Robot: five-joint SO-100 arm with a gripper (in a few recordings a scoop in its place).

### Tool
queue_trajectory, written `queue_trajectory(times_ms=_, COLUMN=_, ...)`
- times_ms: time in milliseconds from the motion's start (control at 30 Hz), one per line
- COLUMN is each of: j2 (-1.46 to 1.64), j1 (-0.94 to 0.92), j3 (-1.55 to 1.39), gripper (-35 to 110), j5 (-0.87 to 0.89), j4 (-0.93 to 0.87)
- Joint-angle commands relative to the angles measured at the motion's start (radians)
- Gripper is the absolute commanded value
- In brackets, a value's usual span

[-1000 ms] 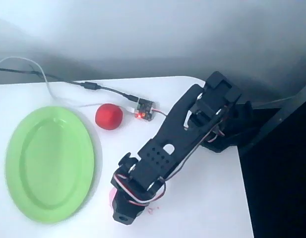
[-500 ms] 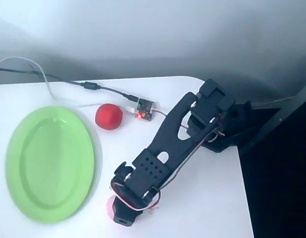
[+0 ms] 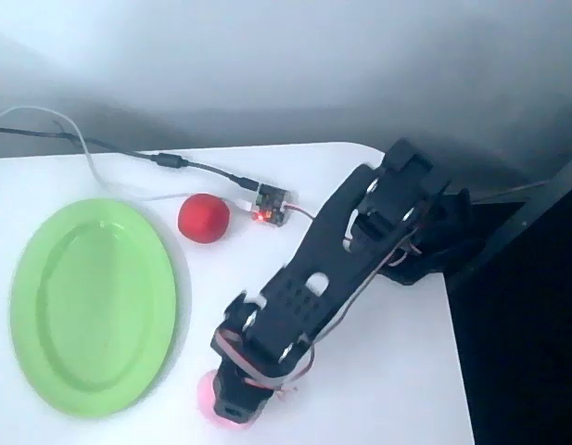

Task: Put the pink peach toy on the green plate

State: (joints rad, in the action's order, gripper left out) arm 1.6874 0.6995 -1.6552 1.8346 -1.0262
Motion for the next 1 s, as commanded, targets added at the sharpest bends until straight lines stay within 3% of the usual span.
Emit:
queue_trajectory(times_ms=0, j2=0.164, j1=-0.120, j3=0.017, gripper=0, j5=-0.126, j4=-0.015)
queue_trajectory(times_ms=200, j2=0.166, j1=-0.353, j3=0.055, gripper=0, j5=-0.331, j4=0.003)
queue_trajectory(times_ms=400, j2=-0.072, j1=-0.495, j3=0.201, gripper=0, j5=-0.425, j4=0.110)
queue_trajectory(times_ms=633, j2=-0.402, j1=-0.535, j3=0.514, gripper=0, j5=-0.534, j4=0.110)
queue_trajectory(times_ms=967, j2=-0.477, j1=-0.517, j3=0.523, gripper=0, j5=-0.540, j4=0.104)
